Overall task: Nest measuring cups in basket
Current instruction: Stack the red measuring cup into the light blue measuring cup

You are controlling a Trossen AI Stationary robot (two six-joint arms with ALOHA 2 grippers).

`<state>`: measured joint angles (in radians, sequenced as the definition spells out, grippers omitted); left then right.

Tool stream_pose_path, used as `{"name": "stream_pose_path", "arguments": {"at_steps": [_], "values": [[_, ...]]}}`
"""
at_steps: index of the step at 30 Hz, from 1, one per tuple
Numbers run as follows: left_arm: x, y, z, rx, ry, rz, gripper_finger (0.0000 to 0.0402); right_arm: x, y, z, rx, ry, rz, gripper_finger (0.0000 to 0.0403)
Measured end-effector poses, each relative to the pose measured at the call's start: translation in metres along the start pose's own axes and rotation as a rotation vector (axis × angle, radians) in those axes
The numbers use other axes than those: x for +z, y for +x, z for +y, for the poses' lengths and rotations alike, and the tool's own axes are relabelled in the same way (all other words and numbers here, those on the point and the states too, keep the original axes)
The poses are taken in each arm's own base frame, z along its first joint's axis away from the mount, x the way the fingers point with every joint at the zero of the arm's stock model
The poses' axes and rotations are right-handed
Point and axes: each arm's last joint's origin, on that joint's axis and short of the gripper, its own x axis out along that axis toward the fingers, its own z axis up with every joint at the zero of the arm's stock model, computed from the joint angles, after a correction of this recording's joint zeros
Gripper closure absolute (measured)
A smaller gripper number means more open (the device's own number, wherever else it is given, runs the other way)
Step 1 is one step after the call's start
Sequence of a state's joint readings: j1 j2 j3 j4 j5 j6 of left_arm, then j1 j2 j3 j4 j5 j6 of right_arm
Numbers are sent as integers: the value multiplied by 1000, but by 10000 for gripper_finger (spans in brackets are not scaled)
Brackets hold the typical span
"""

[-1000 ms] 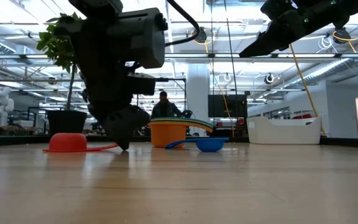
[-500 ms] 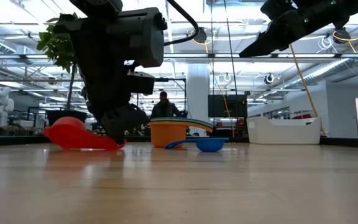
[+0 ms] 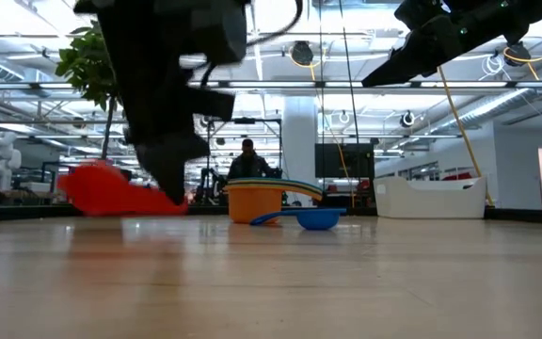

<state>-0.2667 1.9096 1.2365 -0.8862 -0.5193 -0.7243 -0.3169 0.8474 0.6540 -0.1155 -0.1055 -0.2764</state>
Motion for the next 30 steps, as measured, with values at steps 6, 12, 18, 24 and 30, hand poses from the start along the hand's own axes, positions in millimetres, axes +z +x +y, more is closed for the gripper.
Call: {"name": "stream_pose_path", "arguments": {"at_steps": [6, 12, 18, 24, 30], "values": [[18, -30, 8, -57, 3, -112, 396, 0, 0, 0, 1, 2, 0, 122], [36, -77, 29, -161, -47, -297, 396, 1, 2, 6, 63, 14, -9, 122], [48, -116, 47, -279, -52, -511, 396, 11, 5, 18, 150, 9, -102, 122], [55, -129, 49, -350, 11, -618, 396, 22, 12, 36, 224, -31, -192, 122], [58, -128, 45, -395, 53, -636, 396, 29, 29, 54, 239, -70, -203, 122]]}}
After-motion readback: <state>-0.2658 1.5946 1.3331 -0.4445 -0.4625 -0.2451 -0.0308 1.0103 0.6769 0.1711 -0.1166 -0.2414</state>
